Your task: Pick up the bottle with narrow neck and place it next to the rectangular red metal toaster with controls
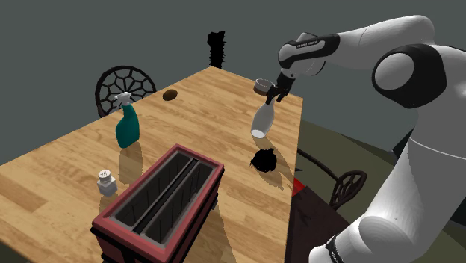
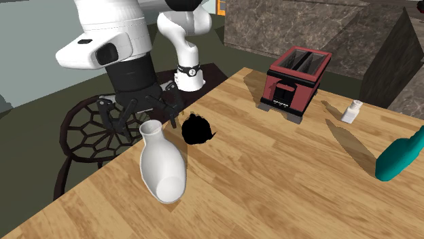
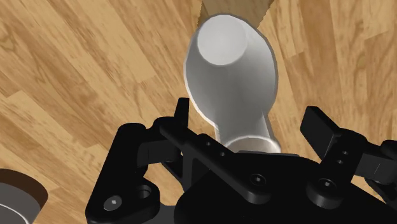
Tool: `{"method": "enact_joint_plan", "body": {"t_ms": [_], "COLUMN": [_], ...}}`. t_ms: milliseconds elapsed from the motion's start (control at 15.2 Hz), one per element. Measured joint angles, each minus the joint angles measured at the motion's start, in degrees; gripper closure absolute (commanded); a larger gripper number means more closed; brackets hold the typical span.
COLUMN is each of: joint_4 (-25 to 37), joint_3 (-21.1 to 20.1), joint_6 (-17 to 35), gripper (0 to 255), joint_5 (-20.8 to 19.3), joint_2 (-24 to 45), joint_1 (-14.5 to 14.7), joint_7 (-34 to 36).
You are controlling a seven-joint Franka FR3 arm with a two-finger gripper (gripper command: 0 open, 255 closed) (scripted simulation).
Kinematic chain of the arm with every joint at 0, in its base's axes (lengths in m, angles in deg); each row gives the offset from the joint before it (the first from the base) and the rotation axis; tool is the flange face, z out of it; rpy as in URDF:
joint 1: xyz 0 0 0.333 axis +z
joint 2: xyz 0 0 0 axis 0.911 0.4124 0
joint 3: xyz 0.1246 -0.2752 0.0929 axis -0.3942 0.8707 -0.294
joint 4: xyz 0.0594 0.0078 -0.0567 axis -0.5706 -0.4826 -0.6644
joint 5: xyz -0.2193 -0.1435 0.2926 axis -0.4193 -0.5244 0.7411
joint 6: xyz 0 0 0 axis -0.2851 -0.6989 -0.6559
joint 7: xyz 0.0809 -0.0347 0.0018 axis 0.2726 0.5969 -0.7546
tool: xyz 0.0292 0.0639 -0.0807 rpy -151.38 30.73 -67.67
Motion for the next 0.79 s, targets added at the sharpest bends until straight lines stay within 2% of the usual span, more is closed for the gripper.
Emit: {"method": "enact_joint_plan", "body": {"t_ms": [264,330,792], "joint_4": [-0.1,-0.1,-0.1], "joint_3": [0.0,0.0,0.0], "joint_6": [0.1,0.1,0.1], "gripper": [0,255,255], "joint_5": [0.0,0.0,0.0], "joint_2": [0.0,0.0,0.0], "joint_1": [0.0,0.0,0.0], "joint_7": [0.0,0.0,0.0]}}
